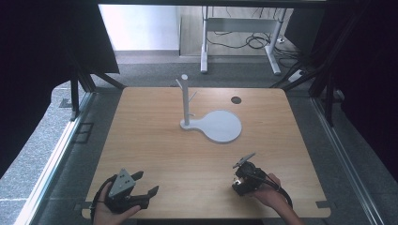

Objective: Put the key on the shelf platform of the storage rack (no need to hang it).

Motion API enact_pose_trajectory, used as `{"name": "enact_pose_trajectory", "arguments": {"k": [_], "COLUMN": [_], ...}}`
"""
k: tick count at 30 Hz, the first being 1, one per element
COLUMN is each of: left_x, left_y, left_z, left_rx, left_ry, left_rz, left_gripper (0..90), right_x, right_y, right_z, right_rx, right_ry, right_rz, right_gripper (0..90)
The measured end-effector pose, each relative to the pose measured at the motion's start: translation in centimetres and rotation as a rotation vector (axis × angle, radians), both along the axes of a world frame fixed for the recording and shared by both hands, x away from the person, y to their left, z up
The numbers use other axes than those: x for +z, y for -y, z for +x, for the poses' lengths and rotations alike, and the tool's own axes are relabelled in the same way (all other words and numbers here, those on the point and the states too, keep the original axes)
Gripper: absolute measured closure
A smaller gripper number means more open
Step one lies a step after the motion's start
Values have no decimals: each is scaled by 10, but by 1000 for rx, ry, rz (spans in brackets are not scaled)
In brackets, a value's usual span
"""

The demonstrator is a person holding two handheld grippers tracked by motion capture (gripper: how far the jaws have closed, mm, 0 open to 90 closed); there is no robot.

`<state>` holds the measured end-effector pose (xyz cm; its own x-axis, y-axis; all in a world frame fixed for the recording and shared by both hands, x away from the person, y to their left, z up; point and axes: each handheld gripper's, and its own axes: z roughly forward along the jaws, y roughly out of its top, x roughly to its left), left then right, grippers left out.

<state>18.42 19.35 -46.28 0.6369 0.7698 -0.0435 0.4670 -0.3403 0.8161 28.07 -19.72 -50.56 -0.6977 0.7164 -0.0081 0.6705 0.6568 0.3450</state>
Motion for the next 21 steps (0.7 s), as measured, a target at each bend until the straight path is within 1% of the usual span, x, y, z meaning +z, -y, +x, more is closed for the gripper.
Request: {"name": "enact_pose_trajectory", "arguments": {"k": [2, 6, 8, 12, 13, 14, 15, 21], "left_x": [0, 0, 0, 0, 0, 0, 0, 0], "left_y": [0, 0, 0, 0, 0, 0, 0, 0], "left_z": [0, 0, 0, 0, 0, 0, 0, 0], "left_rx": [1, 1, 1, 2, 2, 2, 2, 0], "left_ry": [0, 1, 1, -1, 0, 0, 0, 0], "left_rz": [0, 0, -1, -3, -1, -1, -1, 0], "left_gripper": [265, 265, 265, 265, 265, 265, 265, 265], "right_x": [0, 1, 1, 2, 2, 2, 2, 2], "right_y": [1, 2, 3, 4, 5, 5, 6, 8], "right_z": [0, 1, 2, 3, 3, 3, 4, 5], "right_rx": [-6, -15, -24, -35, -42, -42, -49, -59], "right_ry": [-6, -7, -8, -11, -10, -10, -12, -11], "right_rz": [3, 4, 5, 3, 1, 1, 4, 4], "right_gripper": [500, 532, 567, 600, 630, 630, 649, 660]}}
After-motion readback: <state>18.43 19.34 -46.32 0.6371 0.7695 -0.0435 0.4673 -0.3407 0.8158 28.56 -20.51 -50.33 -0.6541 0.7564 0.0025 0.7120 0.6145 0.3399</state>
